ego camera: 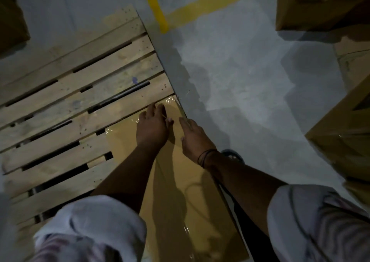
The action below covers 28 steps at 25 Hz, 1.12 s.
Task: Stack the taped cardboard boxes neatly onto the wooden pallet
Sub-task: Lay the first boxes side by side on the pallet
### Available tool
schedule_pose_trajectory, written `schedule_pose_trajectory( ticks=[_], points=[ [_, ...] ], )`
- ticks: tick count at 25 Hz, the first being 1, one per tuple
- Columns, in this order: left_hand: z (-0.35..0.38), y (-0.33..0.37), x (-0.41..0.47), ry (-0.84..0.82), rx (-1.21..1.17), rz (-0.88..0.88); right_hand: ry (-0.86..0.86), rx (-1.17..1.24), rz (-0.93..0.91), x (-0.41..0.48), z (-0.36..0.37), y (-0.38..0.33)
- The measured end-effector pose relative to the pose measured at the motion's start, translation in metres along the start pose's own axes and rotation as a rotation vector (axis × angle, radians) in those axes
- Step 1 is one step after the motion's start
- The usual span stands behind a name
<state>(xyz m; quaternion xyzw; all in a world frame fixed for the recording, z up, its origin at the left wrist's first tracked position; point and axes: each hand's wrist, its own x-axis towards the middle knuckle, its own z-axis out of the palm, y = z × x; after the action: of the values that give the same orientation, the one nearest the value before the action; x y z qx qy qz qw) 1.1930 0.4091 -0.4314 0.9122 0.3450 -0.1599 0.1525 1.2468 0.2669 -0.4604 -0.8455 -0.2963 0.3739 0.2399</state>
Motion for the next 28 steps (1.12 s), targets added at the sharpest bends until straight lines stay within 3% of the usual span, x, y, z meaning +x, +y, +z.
schedule_pose_trajectory(
  ticks=[7, 28],
  points=[
    [0.0, 0.003, 0.04, -0.037, 0.072, -0.02, -0.054, -0.002, -0.118, 0.036, -0.011, -0.002],
    [0.002, -0.004, 0.042, -0.024, 0.041, -0.017, 0.071, -0.09, -0.205, 0.036, 0.014, 0.011]
  ],
)
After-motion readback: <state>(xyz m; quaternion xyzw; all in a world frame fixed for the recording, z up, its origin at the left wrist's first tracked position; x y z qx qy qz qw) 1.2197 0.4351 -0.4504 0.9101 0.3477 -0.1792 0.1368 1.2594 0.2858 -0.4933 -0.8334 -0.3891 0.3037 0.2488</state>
